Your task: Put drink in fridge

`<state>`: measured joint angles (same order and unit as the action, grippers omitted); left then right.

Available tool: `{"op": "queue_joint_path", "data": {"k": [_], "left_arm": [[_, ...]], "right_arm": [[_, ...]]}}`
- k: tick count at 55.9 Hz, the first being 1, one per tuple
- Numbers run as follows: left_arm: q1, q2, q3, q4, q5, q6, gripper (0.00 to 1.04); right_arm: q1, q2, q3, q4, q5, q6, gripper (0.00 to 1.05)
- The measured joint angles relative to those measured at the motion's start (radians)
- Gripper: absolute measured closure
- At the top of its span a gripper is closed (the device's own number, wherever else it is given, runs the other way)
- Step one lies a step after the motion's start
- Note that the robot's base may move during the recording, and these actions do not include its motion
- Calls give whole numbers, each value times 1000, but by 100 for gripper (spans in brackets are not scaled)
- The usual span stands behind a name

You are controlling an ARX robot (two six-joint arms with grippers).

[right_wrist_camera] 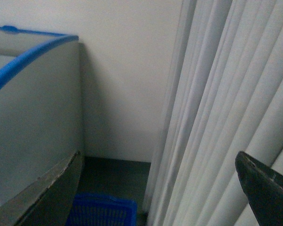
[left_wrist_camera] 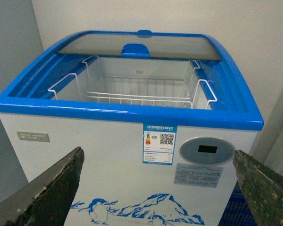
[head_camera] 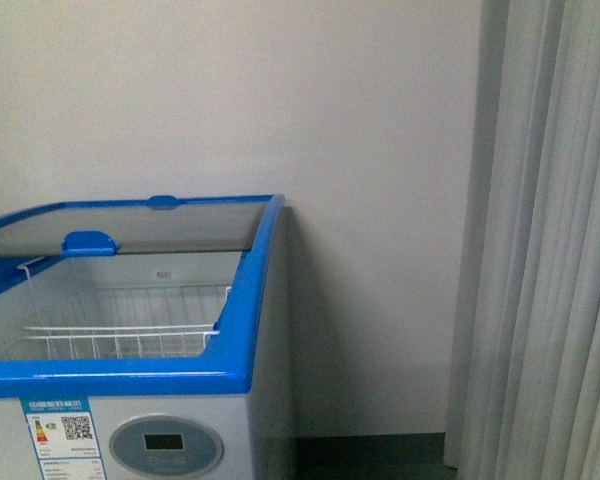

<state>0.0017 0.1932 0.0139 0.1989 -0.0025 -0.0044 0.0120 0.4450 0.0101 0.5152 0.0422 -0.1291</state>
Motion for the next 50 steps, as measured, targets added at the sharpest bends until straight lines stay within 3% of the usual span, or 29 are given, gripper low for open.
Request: {"op": "queue_joint_path", "data": {"k": [5, 13, 23, 42, 44, 50], "left_arm": [[0, -1, 0, 0, 0, 0, 8], [0, -2, 0, -1, 4, 0, 8], [0, -2, 0, -1, 3, 0, 8], [0, -2, 0, -1, 2, 0, 8], [0, -2, 0, -1, 2, 0, 8], [0, -2, 0, -1, 2, 0, 8]], "right_arm": [[-25, -344, -8, -260, -2, 1, 7], [-2, -454, -9, -342, 24, 14, 8], [-8, -455, -9, -495, -35, 78, 42], [-8, -455, -9, -544, -36, 89, 98], [-8, -455, -9, -544, -36, 89, 102], [-8, -455, -9, -544, -39, 98, 102]]}}
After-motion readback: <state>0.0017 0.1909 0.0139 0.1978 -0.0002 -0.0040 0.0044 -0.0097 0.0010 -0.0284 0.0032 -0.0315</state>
